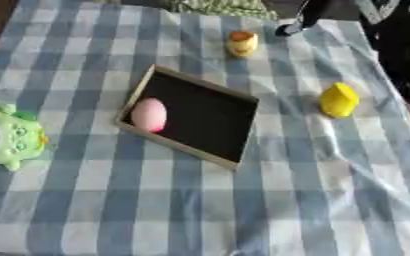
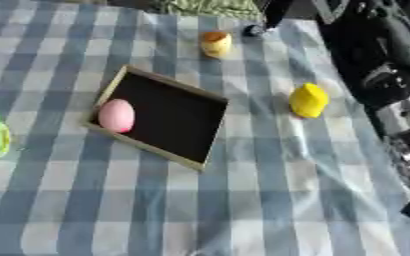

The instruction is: Pick up objects on the table and place them in the box.

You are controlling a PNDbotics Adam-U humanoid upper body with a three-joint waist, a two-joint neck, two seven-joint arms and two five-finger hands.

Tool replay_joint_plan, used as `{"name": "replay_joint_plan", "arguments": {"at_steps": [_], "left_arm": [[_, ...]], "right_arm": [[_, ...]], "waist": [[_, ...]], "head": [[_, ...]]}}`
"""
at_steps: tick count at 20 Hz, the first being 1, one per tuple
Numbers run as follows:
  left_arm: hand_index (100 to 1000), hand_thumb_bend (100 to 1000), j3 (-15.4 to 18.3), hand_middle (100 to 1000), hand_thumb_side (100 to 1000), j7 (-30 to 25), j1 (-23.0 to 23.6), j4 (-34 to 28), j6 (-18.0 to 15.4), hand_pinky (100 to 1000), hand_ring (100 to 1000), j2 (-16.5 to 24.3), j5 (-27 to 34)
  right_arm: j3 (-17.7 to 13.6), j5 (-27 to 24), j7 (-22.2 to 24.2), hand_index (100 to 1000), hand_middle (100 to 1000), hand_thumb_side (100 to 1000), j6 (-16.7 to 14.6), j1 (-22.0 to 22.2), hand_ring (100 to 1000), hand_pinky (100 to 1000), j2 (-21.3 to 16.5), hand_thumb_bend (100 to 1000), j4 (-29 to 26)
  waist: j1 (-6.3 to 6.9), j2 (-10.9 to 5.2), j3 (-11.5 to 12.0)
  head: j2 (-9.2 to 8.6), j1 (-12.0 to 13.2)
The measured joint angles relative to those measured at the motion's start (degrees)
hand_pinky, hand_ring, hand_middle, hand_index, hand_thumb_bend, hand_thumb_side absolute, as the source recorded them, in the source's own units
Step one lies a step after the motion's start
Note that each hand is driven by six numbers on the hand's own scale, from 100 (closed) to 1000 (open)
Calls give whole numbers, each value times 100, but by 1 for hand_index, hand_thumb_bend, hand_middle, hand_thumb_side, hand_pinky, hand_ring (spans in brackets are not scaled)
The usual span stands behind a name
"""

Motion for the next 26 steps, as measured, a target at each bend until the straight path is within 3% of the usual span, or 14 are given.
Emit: {"name": "replay_joint_plan", "arguments": {"at_steps": [11, 12, 13, 18, 26], "left_arm": [[807, 108, -33, 675, 539, -36, -58, 0, 11, 935, 719, -1, 1], [807, 108, -34, 675, 539, -38, -64, 0, 10, 935, 719, -1, 1], [807, 106, -34, 675, 540, -40, -71, 0, 8, 935, 719, -1, 1], [807, 102, -34, 676, 544, -49, -90, 0, 0, 935, 720, -1, 1], [807, 100, -37, 676, 551, -61, -140, 0, -12, 936, 720, -1, -1]], "right_arm": [[-27, 359, -506, 880, 854, 100, 15, 169, 934, 880, 204, 319, 285], [-36, 393, -562, 880, 855, 100, 37, 169, 934, 880, 212, 277, 291], [-56, 428, -616, 882, 854, 100, 66, 169, 934, 880, 225, 315, 296], [-143, 624, -946, 879, 840, 100, 237, 166, 926, 875, 254, 277, 343], [-230, 839, -1328, 885, 839, 100, 442, 115, 924, 872, 267, 336, 342]], "waist": [[-5, 131, 85], [-13, 139, 87], [-24, 148, 93], [-52, 212, 125], [-110, 332, 179]], "head": [[-7, -53], [-8, -63], [-9, -75], [-26, -152], [-150, -220]]}}
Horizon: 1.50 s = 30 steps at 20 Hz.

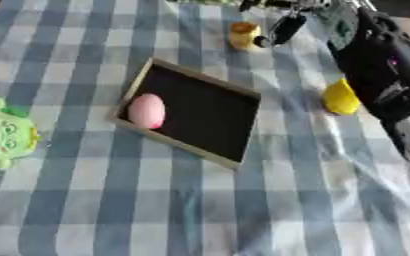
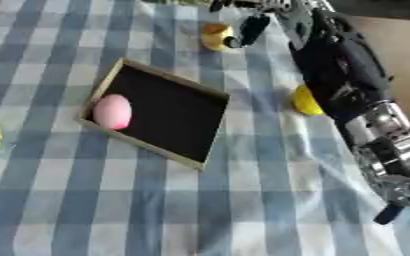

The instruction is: Pick up objects on the table and place them in the box.

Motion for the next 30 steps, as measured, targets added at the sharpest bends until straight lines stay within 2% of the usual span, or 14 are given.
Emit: {"name": "replay_joint_plan", "arguments": {"at_steps": [12, 21, 24, 29, 30], "left_arm": [[807, 100, -31, 678, 564, -29, -53, 0, -25, 939, 722, 0, -6], [806, 100, -32, 678, 570, -52, -53, 0, -2, 941, 723, -1, -7], [806, 100, -32, 678, 572, -53, -53, 0, -1, 941, 724, -3, -7], [806, 100, -32, 678, 572, -57, -53, 0, 3, 941, 724, -4, -7], [805, 100, -32, 679, 574, -58, -53, 0, 4, 942, 724, -4, -7]], "right_arm": [[-115, 199, -210, 869, 829, 100, 99, -27, 920, 868, 24, 341, 51], [-132, 221, -311, 744, 680, 100, 106, -29, 836, 831, 25, 268, 80], [-137, 240, -440, 722, 653, 100, 133, -27, 817, 821, 28, 230, 87], [-137, 270, -542, 722, 653, 100, 132, -25, 817, 821, 41, 230, 123], [-136, 271, -546, 690, 613, 100, 131, -25, 779, 805, 41, 226, 124]], "waist": [[-62, 139, 116], [-76, 151, 126], [-79, 151, 133], [-79, 151, 133], [-79, 151, 133]], "head": [[-217, -121], [-216, -125], [-215, -126], [-214, -129], [-214, -129]]}}
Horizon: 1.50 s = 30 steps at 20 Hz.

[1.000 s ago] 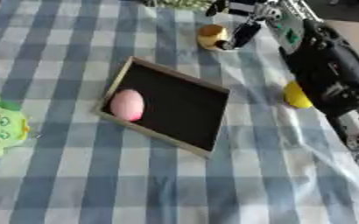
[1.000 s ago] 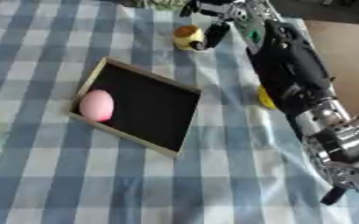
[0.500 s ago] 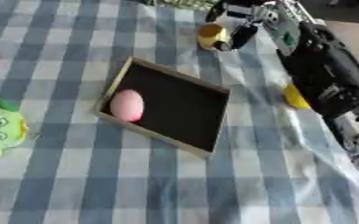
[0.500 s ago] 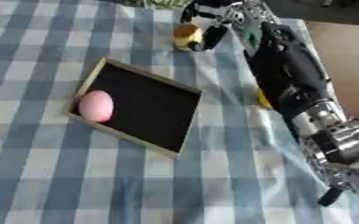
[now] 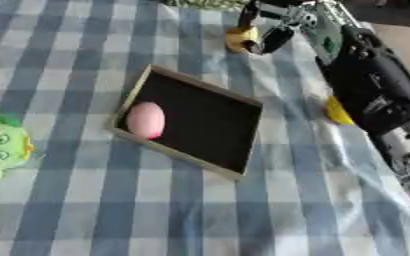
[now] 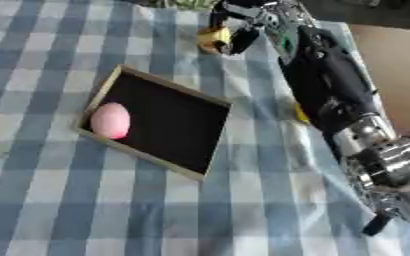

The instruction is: Pick up objects on the table and place them in the box.

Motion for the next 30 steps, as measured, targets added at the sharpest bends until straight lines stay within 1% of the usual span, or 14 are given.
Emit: {"name": "replay_joint_plan", "arguments": {"at_steps": [5, 10, 14, 17, 21, 24, 27, 30], "left_arm": [[806, 100, 0, 679, 578, -3, 0, 0, 2, 943, 725, -5, 1], [806, 100, -1, 679, 580, -11, 0, 0, 10, 944, 725, -45, 8], [806, 100, -2, 680, 581, -20, 0, 0, 19, 944, 726, -46, 11], [806, 100, -2, 680, 582, -21, 1, 0, 20, 944, 726, -46, 12], [806, 100, -3, 681, 583, -26, 5, 0, 26, 945, 727, -46, 15], [806, 100, -5, 681, 584, -32, 11, 0, 32, 945, 727, -46, 16], [806, 100, -5, 681, 585, -35, 33, 0, 36, 945, 727, -42, 16], [806, 100, -5, 682, 584, -39, 49, 0, 41, 945, 728, -34, 16]], "right_arm": [[25, 29, -118, 645, 567, 100, -102, 68, 753, 784, 17, 217, -2], [26, -41, -470, 595, 521, 100, -238, 89, 727, 768, 18, 162, -47], [55, -113, -725, 574, 503, 100, -322, 125, 715, 760, 9, 141, -109], [97, -207, -819, 571, 500, 100, -385, 133, 712, 757, -42, 141, -196], [167, -380, -833, 568, 498, 100, -422, 136, 711, 756, -154, 152, -426], [258, -544, -758, 575, 506, 100, -464, 183, 713, 756, -299, 157, -649], [453, -770, -578, 577, 508, 100, -590, 253, 714, 755, -504, 149, -956], [732, -1018, -480, 582, 514, 100, -791, 387, 714, 755, -760, 162, -1347]], "waist": [[-16, 0, 4], [-19, -1, -1], [-19, -6, -15], [-19, -6, -31], [-19, -8, -59], [-25, -34, -78], [-57, -57, -106], [-61, -81, -121]], "head": [[6, -1], [9, -1], [11, -1], [23, 1], [62, 7], [102, 24], [114, 62], [160, 110]]}}
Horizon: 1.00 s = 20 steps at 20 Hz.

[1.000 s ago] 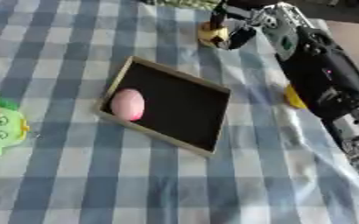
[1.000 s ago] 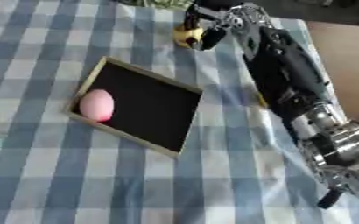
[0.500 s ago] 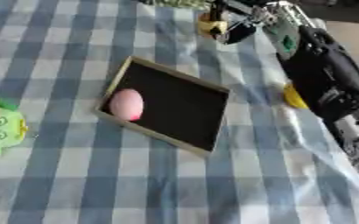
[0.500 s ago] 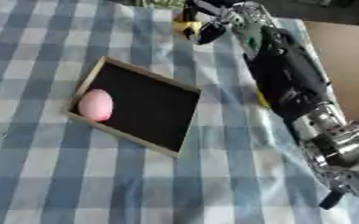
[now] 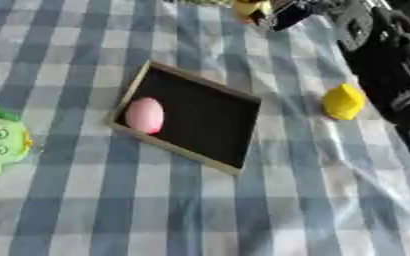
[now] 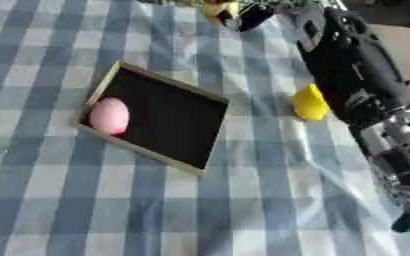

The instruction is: Pick up objects on the table and place them in the box.

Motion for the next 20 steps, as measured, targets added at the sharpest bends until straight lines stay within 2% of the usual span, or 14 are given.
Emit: {"name": "replay_joint_plan", "arguments": {"at_steps": [9, 13, 16, 20], "left_arm": [[805, 100, -29, 684, 580, -14, -2, 0, -7, 945, 728, 53, 10], [805, 100, -34, 685, 582, -30, -3, 0, 2, 945, 729, 89, 35], [805, 100, -60, 685, 584, -43, -3, 0, 11, 946, 729, 89, 42], [805, 100, -67, 686, 589, -68, -4, 0, 15, 946, 729, 88, 46]], "right_arm": [[940, -756, -452, 585, 517, 100, -732, 522, 705, 751, -693, 157, -1230], [1186, -1109, -534, 589, 520, 100, -1028, 763, 700, 752, -921, 137, -1814], [1310, -1361, -443, 595, 525, 100, -1001, 911, 699, 755, -993, 120, -2231], [1345, -1648, -168, 596, 525, 100, -746, 1138, 695, 756, -993, 118, -2774]], "waist": [[-17, -34, -9], [-17, -55, -6], [-17, -62, 2], [-17, -63, 6]], "head": [[52, 51], [54, 60], [54, 69], [54, 70]]}}
